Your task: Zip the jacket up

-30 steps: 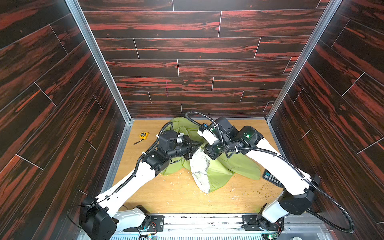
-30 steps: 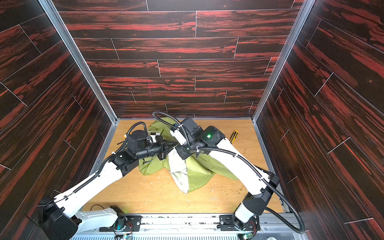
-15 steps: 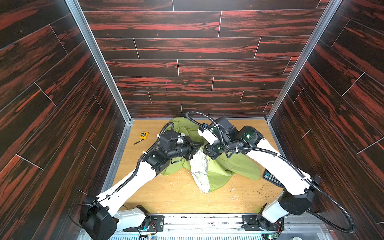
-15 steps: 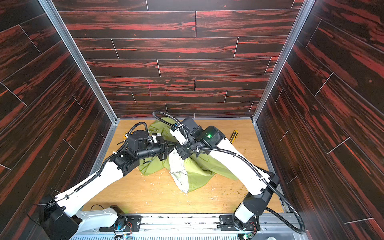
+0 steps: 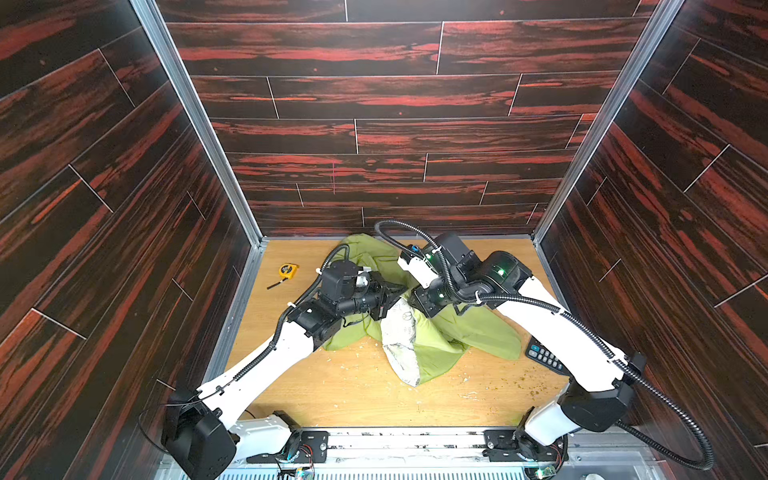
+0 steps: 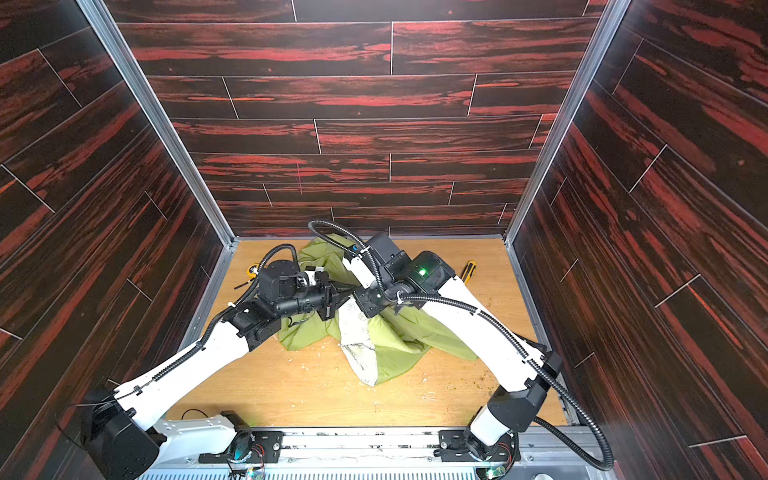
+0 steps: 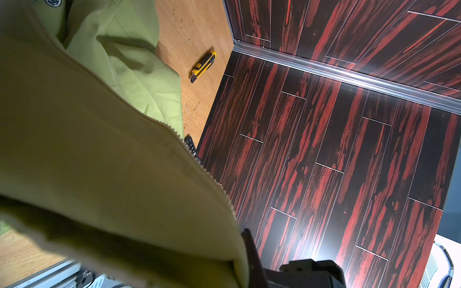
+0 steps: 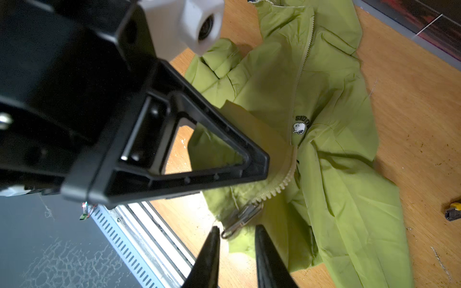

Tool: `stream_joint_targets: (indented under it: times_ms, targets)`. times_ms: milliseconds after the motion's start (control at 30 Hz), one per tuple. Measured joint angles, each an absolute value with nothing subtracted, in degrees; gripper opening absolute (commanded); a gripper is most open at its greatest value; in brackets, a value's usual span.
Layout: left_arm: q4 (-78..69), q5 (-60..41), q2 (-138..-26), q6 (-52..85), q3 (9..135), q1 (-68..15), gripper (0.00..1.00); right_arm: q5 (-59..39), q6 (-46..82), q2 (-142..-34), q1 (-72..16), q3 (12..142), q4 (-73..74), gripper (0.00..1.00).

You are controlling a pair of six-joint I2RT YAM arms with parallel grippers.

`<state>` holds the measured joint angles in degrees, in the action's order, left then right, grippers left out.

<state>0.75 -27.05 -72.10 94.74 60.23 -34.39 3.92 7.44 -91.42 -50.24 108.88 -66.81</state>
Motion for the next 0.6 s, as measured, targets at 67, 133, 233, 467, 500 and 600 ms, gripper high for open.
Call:
stream_joint_targets:
  times_ms: [67,133,233,467,500,600]
  targets:
    - [0.6,-27.1,-72.1,94.7,60.2,-34.4,0.0,3.9,7.4,-91.3,-50.2,108.9,-66.8,0.28]
    - [0.6,-27.1,-72.1,94.7,60.2,-34.4,0.0,3.9,7.4,-91.2,-50.1,108.7,-66.8,0.27]
    - [0.5,-27.1,-72.1,94.7,60.2,-34.4,0.0,3.9,7.4,-90.9,-50.1,108.4,-66.8,0.26]
    - [0.4,-27.5,-72.1,94.7,60.2,-34.4,0.0,3.8,7.4,-90.8,-50.0,107.4,-66.6,0.32]
    - [0.4,-27.5,-72.1,94.7,60.2,-34.4,0.0,3.6,7.5,-90.8,-50.0,107.4,-66.6,0.33]
    - [0.4,-27.6,-72.1,94.7,60.2,-34.4,0.0,3.0,7.5,-90.8,-50.0,107.3,-66.3,0.36]
